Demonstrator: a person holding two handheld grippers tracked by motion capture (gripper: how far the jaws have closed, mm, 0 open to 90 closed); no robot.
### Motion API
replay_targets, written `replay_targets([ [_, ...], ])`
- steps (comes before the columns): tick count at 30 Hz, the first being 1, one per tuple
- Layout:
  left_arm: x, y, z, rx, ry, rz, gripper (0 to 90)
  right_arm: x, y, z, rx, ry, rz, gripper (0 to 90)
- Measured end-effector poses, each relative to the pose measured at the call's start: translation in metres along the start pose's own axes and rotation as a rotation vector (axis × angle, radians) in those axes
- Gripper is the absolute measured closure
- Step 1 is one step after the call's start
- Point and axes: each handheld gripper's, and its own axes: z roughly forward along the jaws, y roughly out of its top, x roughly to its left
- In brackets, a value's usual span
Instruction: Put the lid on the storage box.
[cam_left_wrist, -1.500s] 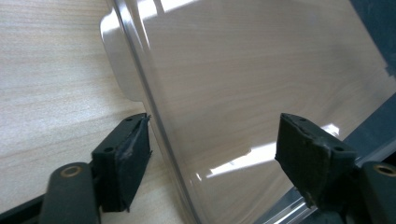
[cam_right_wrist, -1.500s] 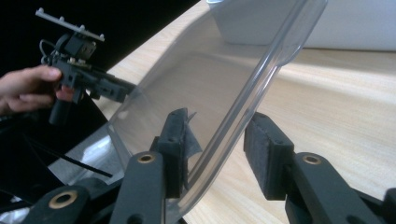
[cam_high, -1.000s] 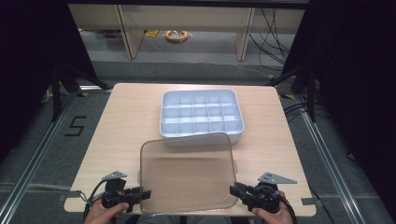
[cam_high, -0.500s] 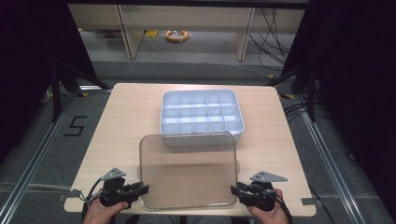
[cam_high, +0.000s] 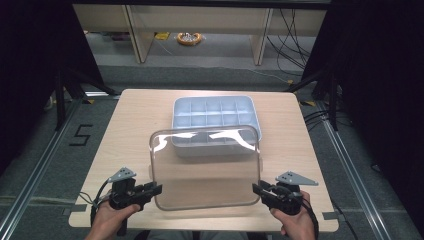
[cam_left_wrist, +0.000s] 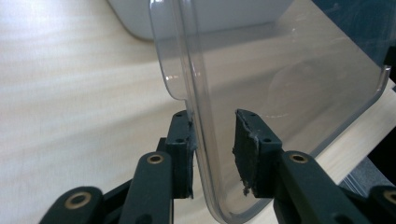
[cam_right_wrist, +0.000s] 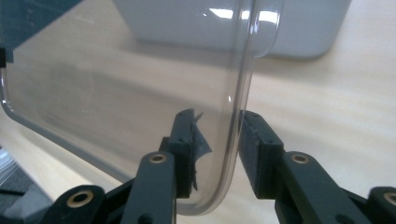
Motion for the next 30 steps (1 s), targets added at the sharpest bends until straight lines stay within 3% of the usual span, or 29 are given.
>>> replay_targets([
  [3, -0.002, 0.013, 0.003, -0.019, 0.004, -0.001, 67.0, -0.009, 0.016, -0.001, -0.024, -0.014, -0.037, 68.2],
  [5, -0.001, 0.018, 0.004, -0.022, 0.011, 0.010, 66.7, -0.012, 0.027, 0.000, -0.040, -0.007, -0.031, 68.1],
  [6, -0.001, 0.030, 0.006, -0.033, 0.021, 0.009, 66.6, -0.010, 0.031, 0.000, -0.040, -0.015, 0.012, 68.1],
  [7, -0.001, 0.030, 0.006, -0.033, 0.021, 0.009, 66.5, -0.016, 0.039, 0.000, -0.048, -0.020, -0.033, 68.0],
  [9, 0.000, 0.046, 0.010, -0.052, 0.030, 0.011, 66.2, -0.019, 0.049, 0.003, -0.071, -0.019, -0.027, 68.0],
  [15, 0.003, 0.076, 0.017, -0.078, 0.048, 0.007, 65.6, -0.024, 0.081, 0.006, -0.100, -0.038, -0.053, 67.1],
  [17, 0.003, 0.084, 0.020, -0.083, 0.059, 0.008, 65.6, -0.025, 0.089, 0.008, -0.102, -0.044, -0.022, 67.1],
  [20, 0.005, 0.092, 0.024, -0.076, 0.068, 0.010, 65.4, -0.035, 0.102, 0.014, -0.114, -0.054, -0.043, 67.2],
  [22, 0.007, 0.101, 0.033, -0.077, 0.078, -0.001, 65.2, -0.036, 0.108, 0.018, -0.115, -0.056, -0.006, 67.1],
  [24, 0.009, 0.107, 0.038, -0.076, 0.082, -0.003, 64.9, -0.042, 0.114, 0.021, -0.120, -0.059, -0.016, 67.0],
  [28, 0.011, 0.117, 0.046, -0.070, 0.091, -0.009, 64.7, -0.046, 0.124, 0.025, -0.119, -0.059, 0.019, 67.0],
  [29, 0.013, 0.123, 0.052, -0.060, 0.093, -0.007, 64.4, -0.053, 0.130, 0.028, -0.124, -0.071, -0.015, 67.0],
  [30, 0.014, 0.125, 0.055, -0.073, 0.097, -0.024, 64.3, -0.051, 0.131, 0.029, -0.112, -0.079, 0.024, 67.0],
])
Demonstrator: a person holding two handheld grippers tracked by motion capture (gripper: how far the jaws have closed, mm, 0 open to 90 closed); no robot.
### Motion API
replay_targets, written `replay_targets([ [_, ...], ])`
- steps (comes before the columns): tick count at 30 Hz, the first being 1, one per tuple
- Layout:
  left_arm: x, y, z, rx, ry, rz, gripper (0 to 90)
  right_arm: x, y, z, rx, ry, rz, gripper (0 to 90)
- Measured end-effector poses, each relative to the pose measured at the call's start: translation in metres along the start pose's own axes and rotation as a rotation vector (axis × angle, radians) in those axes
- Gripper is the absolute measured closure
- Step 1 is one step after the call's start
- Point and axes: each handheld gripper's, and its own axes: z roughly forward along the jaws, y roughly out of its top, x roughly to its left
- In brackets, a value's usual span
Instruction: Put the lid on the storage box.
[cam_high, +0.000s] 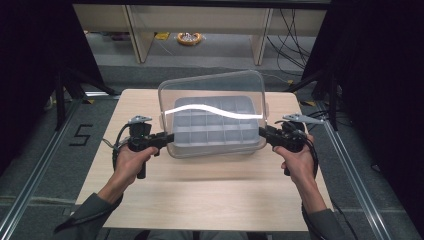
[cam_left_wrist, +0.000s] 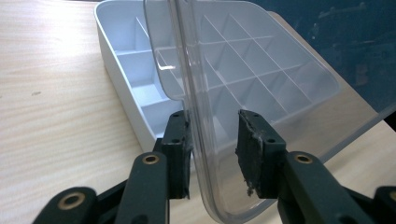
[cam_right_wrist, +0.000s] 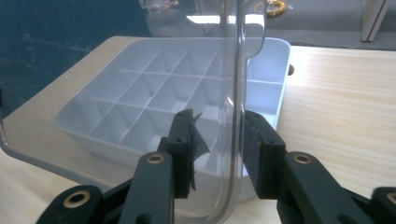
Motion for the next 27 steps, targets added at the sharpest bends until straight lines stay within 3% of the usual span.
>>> replay_targets([
  [1, 0.001, 0.002, 0.002, 0.000, -0.007, -0.008, 64.3, -0.004, 0.002, 0.003, -0.012, 0.002, -0.031, 67.0],
  [3, 0.002, 0.004, 0.004, 0.001, -0.009, -0.010, 64.3, -0.005, 0.004, 0.005, -0.008, 0.000, -0.001, 67.0],
  [5, 0.003, 0.008, 0.007, 0.001, -0.009, -0.023, 64.3, -0.011, 0.006, 0.008, -0.013, 0.002, -0.014, 66.9],
  [7, 0.002, 0.011, 0.009, -0.002, -0.006, -0.027, 64.3, -0.012, 0.007, 0.010, -0.014, -0.003, 0.002, 66.8],
  [9, 0.003, 0.017, 0.012, 0.011, 0.002, -0.007, 64.1, -0.014, 0.008, 0.012, -0.007, -0.008, 0.030, 66.5],
  [11, 0.002, 0.020, 0.016, -0.001, 0.004, -0.025, 64.1, -0.019, 0.010, 0.016, -0.011, -0.003, 0.013, 66.5],
  [13, 0.004, 0.023, 0.020, 0.006, 0.007, -0.026, 63.9, -0.018, 0.010, 0.018, -0.009, -0.001, 0.055, 66.5],
  [14, 0.005, 0.024, 0.021, 0.001, 0.006, -0.031, 63.8, -0.022, 0.010, 0.021, -0.017, 0.001, 0.028, 66.5],
  [18, 0.008, 0.027, 0.026, 0.023, 0.018, -0.027, 63.4, -0.024, 0.012, 0.028, -0.007, -0.013, 0.041, 65.9],
  [19, 0.008, 0.028, 0.028, 0.015, 0.022, -0.043, 63.4, -0.024, 0.012, 0.028, -0.007, -0.013, 0.041, 65.9],
  [20, 0.011, 0.028, 0.030, 0.032, 0.029, -0.036, 63.2, -0.023, 0.012, 0.032, -0.004, -0.008, 0.066, 65.9],
  [21, 0.011, 0.028, 0.030, 0.032, 0.029, -0.036, 63.1, -0.026, 0.012, 0.034, -0.002, -0.012, 0.039, 65.9],
  [24, 0.013, 0.028, 0.035, 0.022, 0.038, -0.060, 62.8, -0.028, 0.012, 0.040, 0.001, -0.017, 0.044, 65.6],
  [25, 0.015, 0.029, 0.037, 0.036, 0.040, -0.053, 62.7, -0.025, 0.011, 0.042, 0.007, -0.016, 0.079, 65.5],
  [26, 0.015, 0.029, 0.037, 0.036, 0.040, -0.053, 62.6, -0.028, 0.011, 0.044, 0.008, -0.019, 0.055, 65.4],
  [27, 0.016, 0.029, 0.039, 0.036, 0.040, -0.063, 62.6, -0.026, 0.010, 0.045, 0.015, -0.023, 0.093, 65.2],
])
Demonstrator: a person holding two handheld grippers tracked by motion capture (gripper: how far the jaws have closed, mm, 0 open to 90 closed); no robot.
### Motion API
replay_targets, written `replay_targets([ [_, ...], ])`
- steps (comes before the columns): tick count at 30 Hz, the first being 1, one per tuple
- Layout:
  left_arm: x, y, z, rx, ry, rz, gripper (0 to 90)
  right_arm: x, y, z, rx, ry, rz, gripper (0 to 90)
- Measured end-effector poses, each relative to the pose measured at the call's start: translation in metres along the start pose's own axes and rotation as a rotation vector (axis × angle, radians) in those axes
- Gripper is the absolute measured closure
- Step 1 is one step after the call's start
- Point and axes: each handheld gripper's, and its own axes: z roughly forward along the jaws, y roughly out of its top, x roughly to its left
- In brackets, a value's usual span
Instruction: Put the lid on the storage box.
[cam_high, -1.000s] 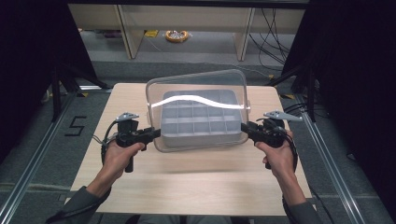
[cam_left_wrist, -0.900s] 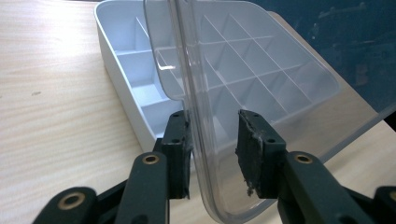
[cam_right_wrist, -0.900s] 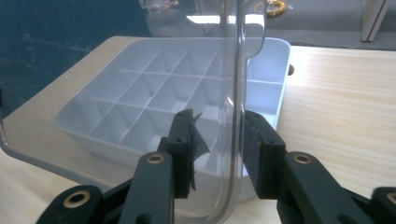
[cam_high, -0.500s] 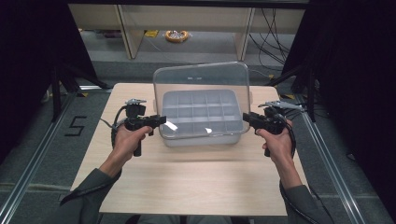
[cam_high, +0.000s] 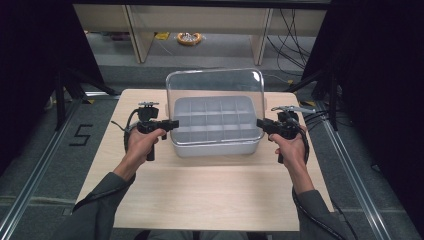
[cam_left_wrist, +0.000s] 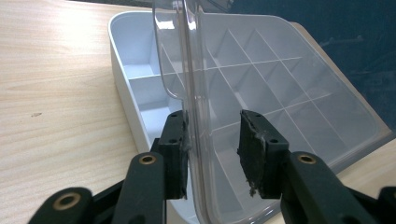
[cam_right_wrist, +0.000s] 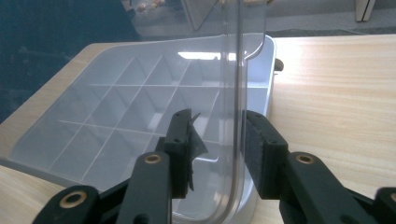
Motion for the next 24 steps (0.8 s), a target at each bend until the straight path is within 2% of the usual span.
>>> replay_targets([
  [1, 0.001, 0.000, 0.001, 0.006, -0.003, 0.001, 62.6, -0.004, 0.000, 0.002, -0.008, 0.004, -0.034, 65.0],
  [2, 0.001, 0.000, 0.001, 0.006, -0.003, 0.001, 62.6, -0.004, 0.000, 0.002, -0.008, 0.004, -0.034, 65.0],
  [4, 0.002, -0.001, 0.004, 0.011, 0.003, -0.008, 62.5, -0.002, -0.003, 0.005, 0.015, 0.000, 0.016, 64.8],
  [5, 0.002, -0.001, 0.004, 0.013, -0.002, -0.013, 62.5, -0.003, -0.004, 0.006, 0.016, 0.000, 0.017, 64.8],
  [6, 0.003, -0.001, 0.004, 0.012, 0.003, -0.012, 62.5, -0.006, -0.003, 0.006, 0.014, -0.005, -0.020, 64.7],
  [7, 0.003, -0.002, 0.005, 0.016, 0.003, -0.011, 62.4, -0.004, -0.005, 0.007, 0.020, 0.002, 0.018, 64.6],
  [9, 0.003, -0.002, 0.007, 0.019, 0.006, -0.011, 62.3, -0.004, -0.006, 0.008, 0.025, 0.005, 0.021, 64.5],
  [10, 0.004, -0.003, 0.009, 0.021, 0.008, -0.014, 62.3, -0.008, -0.006, 0.010, 0.014, 0.000, -0.024, 64.5],
  [11, 0.004, -0.003, 0.009, 0.021, 0.008, -0.014, 61.9, -0.008, -0.006, 0.010, 0.014, 0.000, -0.024, 64.5],
  [12, 0.004, -0.003, 0.010, 0.023, 0.008, -0.016, 61.7, -0.005, -0.007, 0.011, 0.028, -0.005, 0.026, 64.1],
  [14, 0.005, -0.003, 0.013, 0.031, 0.006, -0.027, 61.0, -0.007, -0.008, 0.013, 0.030, -0.002, 0.043, 63.7],
  [15, 0.005, -0.003, 0.014, 0.030, 0.009, -0.027, 60.9, -0.011, -0.008, 0.015, 0.021, 0.001, 0.003, 63.6],
  [16, 0.005, -0.003, 0.015, 0.028, 0.009, -0.032, 60.6, -0.010, -0.009, 0.016, 0.030, -0.003, 0.030, 63.4],
  [17, 0.006, -0.003, 0.015, 0.030, 0.010, -0.032, 60.4, -0.013, -0.009, 0.017, 0.031, 0.000, 0.009, 63.0],
  [18, 0.008, -0.002, 0.017, 0.022, 0.006, -0.011, 60.3, -0.012, -0.009, 0.018, 0.029, 0.004, 0.011, 62.6],
  [22, 0.007, -0.003, 0.018, 0.033, 0.016, -0.037, 58.7, -0.012, -0.010, 0.021, 0.037, -0.003, 0.019, 61.8],
  [23, 0.007, -0.003, 0.019, 0.033, 0.015, -0.041, 58.7, -0.009, -0.011, 0.021, 0.044, -0.005, 0.063, 61.5],
  [24, 0.008, -0.003, 0.020, 0.035, 0.016, -0.037, 58.1, -0.010, -0.012, 0.023, 0.046, -0.016, 0.040, 60.9],
])
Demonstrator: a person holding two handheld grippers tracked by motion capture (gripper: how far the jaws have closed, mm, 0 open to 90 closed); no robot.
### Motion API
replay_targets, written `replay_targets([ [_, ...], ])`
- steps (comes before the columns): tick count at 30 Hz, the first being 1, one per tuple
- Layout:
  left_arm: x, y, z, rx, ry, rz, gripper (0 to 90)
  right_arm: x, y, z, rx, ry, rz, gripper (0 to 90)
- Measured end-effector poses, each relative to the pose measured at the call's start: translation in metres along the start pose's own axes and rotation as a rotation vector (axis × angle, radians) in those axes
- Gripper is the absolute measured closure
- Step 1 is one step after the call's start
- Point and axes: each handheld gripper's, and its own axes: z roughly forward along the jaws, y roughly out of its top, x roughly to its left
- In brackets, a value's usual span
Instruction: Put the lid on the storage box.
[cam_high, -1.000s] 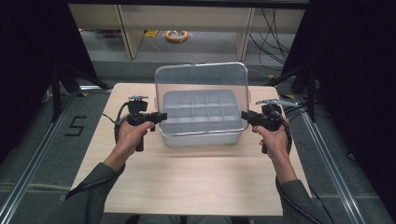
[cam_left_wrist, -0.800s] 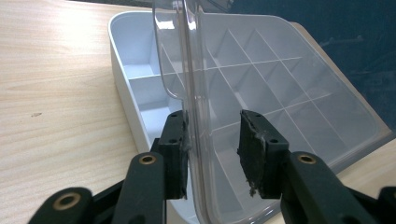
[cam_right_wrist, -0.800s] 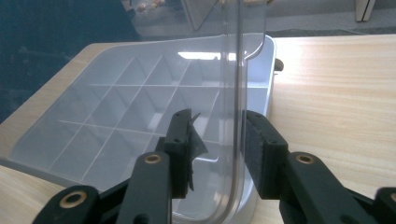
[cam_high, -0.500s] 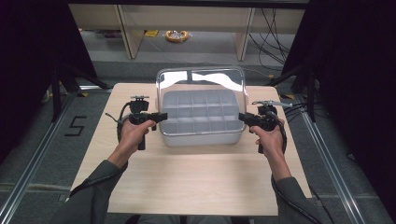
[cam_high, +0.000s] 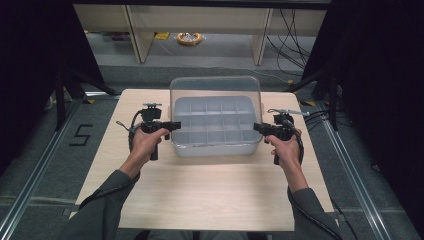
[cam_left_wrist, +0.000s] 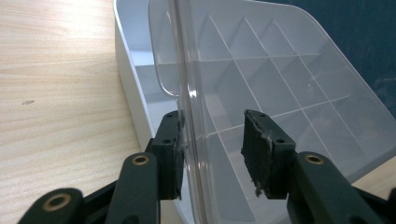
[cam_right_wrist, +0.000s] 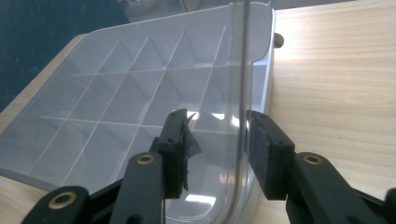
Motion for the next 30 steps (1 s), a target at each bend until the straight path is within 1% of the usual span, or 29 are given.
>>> replay_targets([
  [1, 0.000, 0.000, 0.000, 0.000, 0.000, 0.000, 57.7, 0.000, 0.000, 0.000, 0.000, 0.000, 0.000, 60.9],
  [3, 0.000, -0.001, 0.002, -0.003, 0.009, 0.004, 56.9, -0.003, 0.000, 0.002, -0.008, 0.007, -0.024, 60.6],
  [4, 0.000, -0.001, 0.002, -0.003, 0.009, 0.004, 56.5, -0.003, 0.000, 0.002, -0.008, 0.007, -0.024, 60.6],
  [5, 0.000, -0.001, 0.003, -0.002, 0.009, 0.003, 56.5, -0.001, 0.000, 0.001, 0.000, 0.009, 0.007, 60.4],
  [6, 0.001, -0.001, 0.003, 0.005, 0.012, 0.009, 56.3, -0.001, 0.000, 0.002, -0.001, 0.010, 0.008, 60.2],
  [7, 0.001, -0.001, 0.004, 0.008, 0.014, 0.013, 55.7, 0.001, -0.001, 0.003, 0.003, 0.004, 0.030, 59.6],
  [8, 0.001, -0.001, 0.004, 0.008, 0.014, 0.013, 55.5, 0.001, -0.001, 0.004, 0.003, 0.003, 0.028, 59.3],
  [9, 0.002, -0.002, 0.005, 0.006, 0.018, 0.017, 55.0, 0.002, -0.001, 0.004, 0.013, 0.000, 0.045, 59.1],
  [10, 0.002, -0.002, 0.005, 0.006, 0.018, 0.017, 54.7, -0.004, -0.001, 0.007, -0.002, 0.004, -0.014, 58.9],
  [11, 0.002, -0.002, 0.006, 0.006, 0.020, 0.014, 54.7, -0.004, -0.001, 0.007, -0.002, 0.004, -0.014, 58.9],
  [12, 0.003, -0.002, 0.006, 0.011, 0.020, 0.015, 54.4, 0.000, -0.001, 0.007, 0.011, 0.006, 0.036, 58.5],
  [13, 0.003, -0.002, 0.007, 0.011, 0.020, 0.013, 54.3, -0.004, -0.001, 0.008, 0.003, 0.009, 0.001, 58.4],
  [14, 0.003, -0.003, 0.008, 0.011, 0.022, 0.007, 54.1, 0.001, -0.002, 0.008, 0.016, 0.005, 0.054, 58.3],
  [15, 0.004, -0.004, 0.010, 0.010, 0.022, 0.008, 53.9, -0.001, -0.002, 0.009, 0.010, -0.002, 0.033, 58.1],
  [18, 0.005, -0.004, 0.011, 0.011, 0.026, 0.007, 53.5, -0.001, -0.002, 0.011, 0.009, 0.000, 0.043, 57.7],
  [19, 0.006, -0.005, 0.012, 0.016, 0.029, 0.003, 53.3, -0.003, -0.002, 0.012, 0.010, -0.001, 0.018, 57.6],
  [21, 0.008, -0.006, 0.014, 0.017, 0.028, -0.005, 52.9, -0.004, -0.003, 0.012, 0.015, -0.001, 0.014, 57.2],
  [22, 0.008, -0.006, 0.014, 0.017, 0.028, -0.005, 52.9, -0.003, -0.003, 0.013, 0.020, -0.001, 0.024, 57.1],
  [23, 0.009, -0.006, 0.016, 0.015, 0.027, -0.014, 52.8, -0.003, -0.004, 0.013, 0.022, -0.009, 0.030, 56.9],
  [24, 0.010, -0.007, 0.016, 0.019, 0.026, -0.013, 52.7, -0.001, -0.004, 0.013, 0.029, -0.002, 0.052, 56.7],
  [25, 0.010, -0.007, 0.017, 0.021, 0.024, -0.014, 52.6, -0.001, -0.004, 0.014, 0.026, -0.001, 0.061, 56.2],
  [26, 0.010, -0.007, 0.017, 0.021, 0.024, -0.014, 52.5, -0.001, -0.004, 0.014, 0.026, -0.001, 0.061, 56.2],
  [28, 0.011, -0.007, 0.017, 0.020, 0.026, -0.016, 52.5, -0.005, -0.005, 0.016, 0.033, -0.005, 0.021, 55.3],
  [29, 0.011, -0.007, 0.018, 0.017, 0.028, -0.015, 52.5, -0.005, -0.005, 0.016, 0.033, -0.005, 0.021, 55.3],
  [30, 0.011, -0.007, 0.018, 0.019, 0.031, -0.007, 52.4, -0.005, -0.005, 0.016, 0.040, -0.002, 0.032, 55.1],
])
